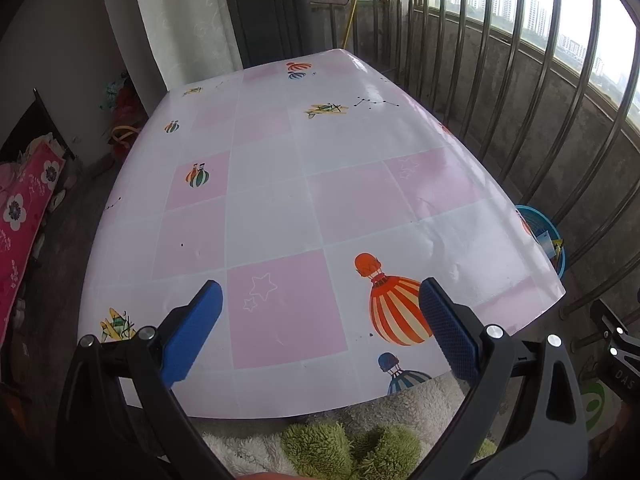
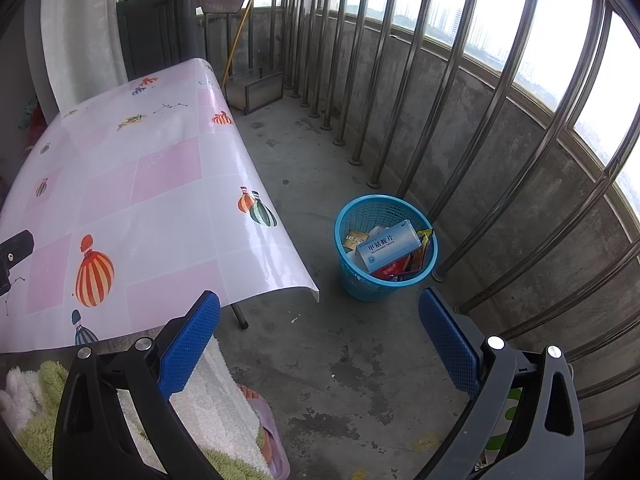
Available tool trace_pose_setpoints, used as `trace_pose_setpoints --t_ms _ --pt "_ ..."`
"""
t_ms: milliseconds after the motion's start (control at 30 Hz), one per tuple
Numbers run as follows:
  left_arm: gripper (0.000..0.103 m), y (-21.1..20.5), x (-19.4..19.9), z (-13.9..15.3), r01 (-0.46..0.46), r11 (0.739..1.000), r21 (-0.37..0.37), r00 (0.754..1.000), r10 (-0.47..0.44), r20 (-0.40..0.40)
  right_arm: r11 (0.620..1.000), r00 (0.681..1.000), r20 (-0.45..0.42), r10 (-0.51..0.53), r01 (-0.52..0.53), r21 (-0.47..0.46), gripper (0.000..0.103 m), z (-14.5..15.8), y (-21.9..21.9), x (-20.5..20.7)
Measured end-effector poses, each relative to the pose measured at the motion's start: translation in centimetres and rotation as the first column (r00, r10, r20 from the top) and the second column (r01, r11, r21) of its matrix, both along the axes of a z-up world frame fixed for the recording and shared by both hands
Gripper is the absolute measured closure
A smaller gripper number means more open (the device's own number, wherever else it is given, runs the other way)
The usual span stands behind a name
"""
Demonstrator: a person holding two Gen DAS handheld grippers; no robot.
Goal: Collect trash
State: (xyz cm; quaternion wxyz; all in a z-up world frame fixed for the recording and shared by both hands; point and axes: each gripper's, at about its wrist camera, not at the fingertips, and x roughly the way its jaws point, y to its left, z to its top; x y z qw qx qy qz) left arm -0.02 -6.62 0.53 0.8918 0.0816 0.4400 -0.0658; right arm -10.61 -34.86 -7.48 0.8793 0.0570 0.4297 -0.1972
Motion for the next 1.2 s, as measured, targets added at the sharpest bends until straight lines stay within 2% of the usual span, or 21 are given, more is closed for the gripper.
trace_pose_setpoints --t_ms 1200 --pt "0.009 0.66 0.21 -0.01 -0.027 1.0 -0.001 0.999 0.027 -0.017 1.0 1.0 0.003 0.005 -0.005 -0.009 0.006 0.24 0.31 0.29"
